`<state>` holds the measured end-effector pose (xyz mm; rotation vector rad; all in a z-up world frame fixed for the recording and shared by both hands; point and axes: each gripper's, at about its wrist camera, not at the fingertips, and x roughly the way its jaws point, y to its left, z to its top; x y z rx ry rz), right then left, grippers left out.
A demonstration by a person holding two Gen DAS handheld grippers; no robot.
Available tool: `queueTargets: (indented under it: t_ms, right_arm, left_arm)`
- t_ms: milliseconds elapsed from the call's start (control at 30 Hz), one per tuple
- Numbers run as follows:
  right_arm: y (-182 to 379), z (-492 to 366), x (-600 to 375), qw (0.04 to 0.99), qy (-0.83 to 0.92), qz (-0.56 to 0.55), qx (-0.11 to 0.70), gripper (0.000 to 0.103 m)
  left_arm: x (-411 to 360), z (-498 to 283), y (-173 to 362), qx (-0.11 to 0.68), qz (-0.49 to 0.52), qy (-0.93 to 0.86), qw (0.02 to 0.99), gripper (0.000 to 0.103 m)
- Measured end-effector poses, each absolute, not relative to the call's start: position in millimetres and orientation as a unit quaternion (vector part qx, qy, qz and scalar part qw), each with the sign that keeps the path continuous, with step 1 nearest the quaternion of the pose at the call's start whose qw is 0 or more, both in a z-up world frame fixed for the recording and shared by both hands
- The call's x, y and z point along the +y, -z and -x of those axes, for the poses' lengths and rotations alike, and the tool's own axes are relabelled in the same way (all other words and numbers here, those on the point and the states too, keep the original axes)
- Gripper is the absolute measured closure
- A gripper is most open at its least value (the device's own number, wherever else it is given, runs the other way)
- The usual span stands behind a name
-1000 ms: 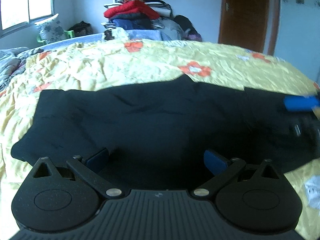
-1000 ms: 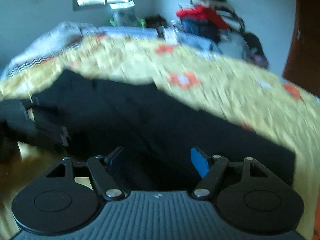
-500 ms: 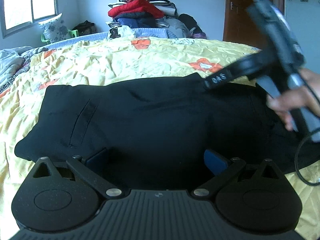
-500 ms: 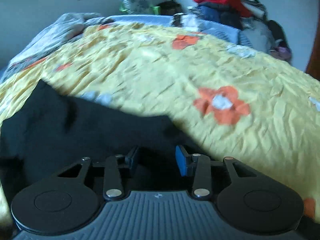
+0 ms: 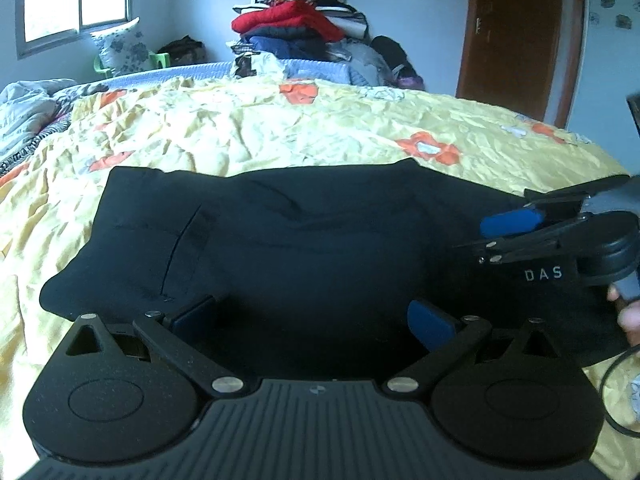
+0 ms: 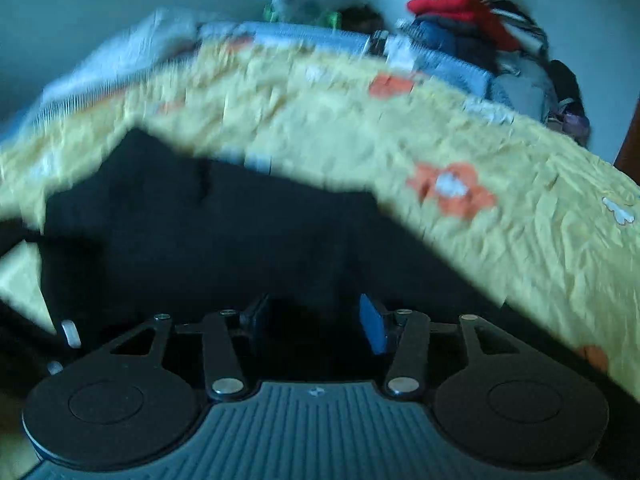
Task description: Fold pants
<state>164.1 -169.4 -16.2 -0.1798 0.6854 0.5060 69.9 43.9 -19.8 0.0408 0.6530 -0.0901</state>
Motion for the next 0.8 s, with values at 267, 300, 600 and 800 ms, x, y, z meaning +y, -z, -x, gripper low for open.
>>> queueTargets:
  t_ms: [267,300,600,800]
  right_arm:
    - [1.0,-142.6,-176.2,0.928,-0.214,0.048,0.301,0.028]
    - [-2.1,-134.3,-176.9,0.930,-0.214,0.051,0.295,0.028]
    - [1.7,-86.6,-209.3,0.934,-0.174,0.061,0.307,0.024]
    - [29.6,-74.8,-222.4,0.929,-0.165,0.040,0.330,0.011]
  left_arm:
    - [43.1,-68.4,20.8,0.321,-0.030,0.041,0.946,0.000]
    - [43.2,-68.6,20.9,0.320,-0.030,0.041,0.946,0.000]
    - [43.0,-68.1,22.4,0.317,-0.033,0.042,0.947,0.000]
    - [43.3,-66.7,25.1,0.311,-0.038,0.043,0.949,0.000]
